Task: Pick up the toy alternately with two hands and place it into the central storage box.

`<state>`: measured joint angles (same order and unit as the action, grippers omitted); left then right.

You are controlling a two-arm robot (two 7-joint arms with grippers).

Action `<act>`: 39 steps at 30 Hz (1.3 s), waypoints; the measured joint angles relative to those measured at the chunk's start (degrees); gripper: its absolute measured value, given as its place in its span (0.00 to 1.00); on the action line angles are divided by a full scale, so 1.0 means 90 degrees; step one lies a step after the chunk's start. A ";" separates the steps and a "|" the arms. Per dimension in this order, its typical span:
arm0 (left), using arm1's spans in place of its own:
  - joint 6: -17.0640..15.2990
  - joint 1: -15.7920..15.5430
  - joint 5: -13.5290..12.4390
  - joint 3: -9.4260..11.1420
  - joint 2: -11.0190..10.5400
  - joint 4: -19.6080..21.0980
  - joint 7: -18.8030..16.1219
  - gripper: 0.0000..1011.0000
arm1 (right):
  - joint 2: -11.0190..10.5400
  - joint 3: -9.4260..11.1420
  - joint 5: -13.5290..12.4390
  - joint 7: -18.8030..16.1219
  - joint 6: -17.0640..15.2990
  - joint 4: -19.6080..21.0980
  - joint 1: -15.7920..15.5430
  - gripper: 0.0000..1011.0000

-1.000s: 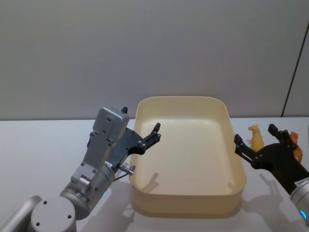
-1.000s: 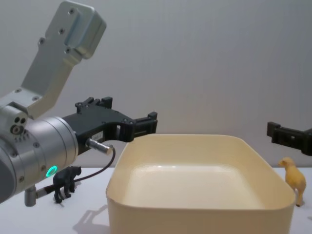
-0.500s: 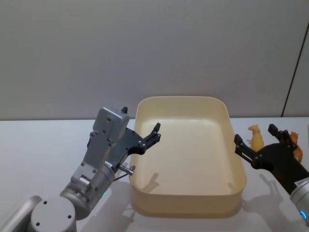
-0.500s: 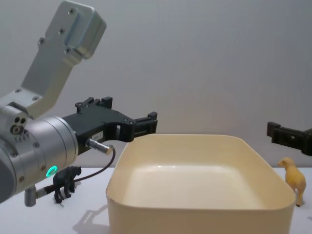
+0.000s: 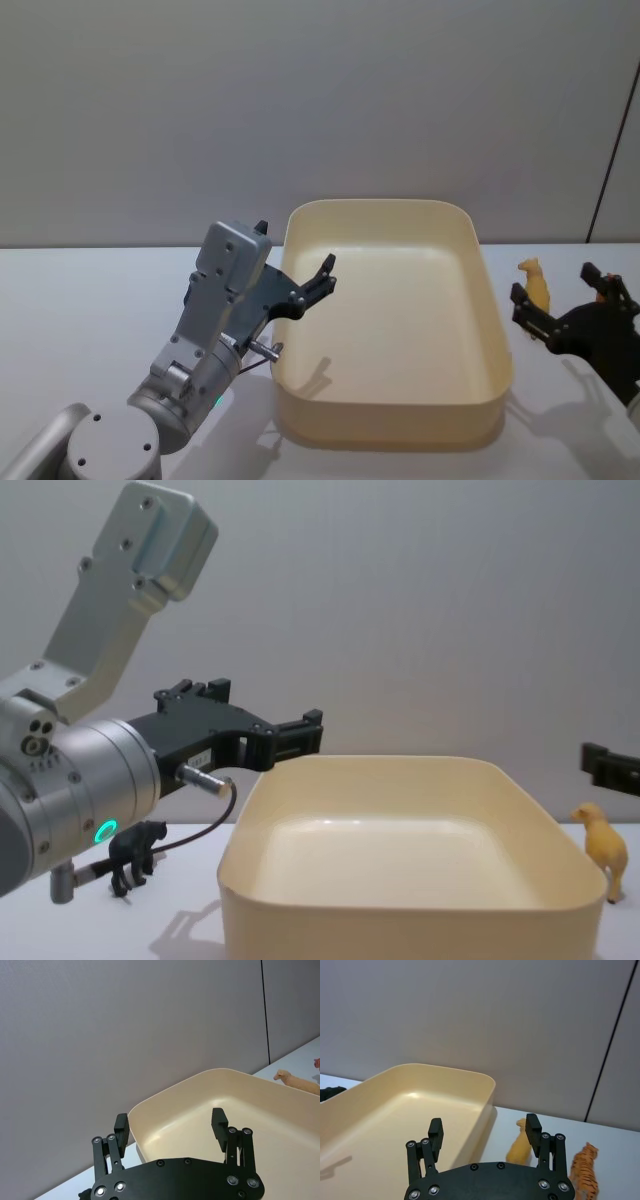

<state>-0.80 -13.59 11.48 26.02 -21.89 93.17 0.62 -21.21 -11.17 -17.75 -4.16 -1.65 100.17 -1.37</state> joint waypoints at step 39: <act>0.0000 0.0000 0.0000 0.0000 0.0000 0.0000 0.0000 0.99 | -0.0111 0.0448 -0.0329 0.0815 -0.0975 -0.1307 0.0524 0.99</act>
<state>-0.79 -13.59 11.48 26.02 -21.89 93.17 0.63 -22.20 -7.14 -20.71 3.18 -10.42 88.41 3.35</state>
